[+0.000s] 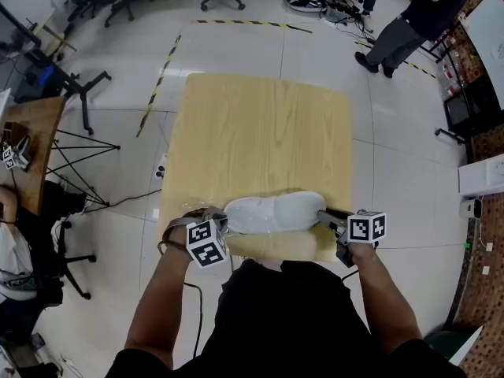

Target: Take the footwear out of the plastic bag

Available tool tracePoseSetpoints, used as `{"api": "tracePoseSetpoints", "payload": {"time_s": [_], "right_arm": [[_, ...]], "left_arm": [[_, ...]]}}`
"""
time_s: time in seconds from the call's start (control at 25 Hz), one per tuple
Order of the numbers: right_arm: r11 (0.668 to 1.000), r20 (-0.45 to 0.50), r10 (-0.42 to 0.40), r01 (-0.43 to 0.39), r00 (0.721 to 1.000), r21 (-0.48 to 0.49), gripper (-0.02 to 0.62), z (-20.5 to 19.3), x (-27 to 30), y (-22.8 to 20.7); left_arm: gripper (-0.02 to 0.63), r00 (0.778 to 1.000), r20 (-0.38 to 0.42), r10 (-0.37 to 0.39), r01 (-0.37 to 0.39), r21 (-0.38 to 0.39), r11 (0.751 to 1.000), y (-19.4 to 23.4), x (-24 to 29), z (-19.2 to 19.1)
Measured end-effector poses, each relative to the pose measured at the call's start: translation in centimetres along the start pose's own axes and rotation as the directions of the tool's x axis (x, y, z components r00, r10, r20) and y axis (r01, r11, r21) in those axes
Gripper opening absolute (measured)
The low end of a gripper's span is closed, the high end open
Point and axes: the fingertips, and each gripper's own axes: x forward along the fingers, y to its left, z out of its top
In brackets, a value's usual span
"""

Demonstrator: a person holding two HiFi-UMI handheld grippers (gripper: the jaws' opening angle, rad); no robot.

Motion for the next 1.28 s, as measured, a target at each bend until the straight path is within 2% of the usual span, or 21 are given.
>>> {"api": "tracePoseSetpoints", "payload": {"time_s": [0.44, 1.28], "right_arm": [[0.999, -0.041, 0.03, -0.031, 0.999, -0.022, 0.103, -0.9, 1.1, 1.3], [0.999, -0.05, 0.02, -0.021, 0.999, -0.029, 0.102, -0.9, 1.6, 1.3]], "left_arm": [[0.02, 0.999, -0.046, 0.029, -0.031, -0.025, 0.999, 0.0, -1.1, -3.3], [0.014, 0.994, -0.086, 0.074, -0.082, -0.091, 0.992, 0.3, -2.1, -7.1]]}}
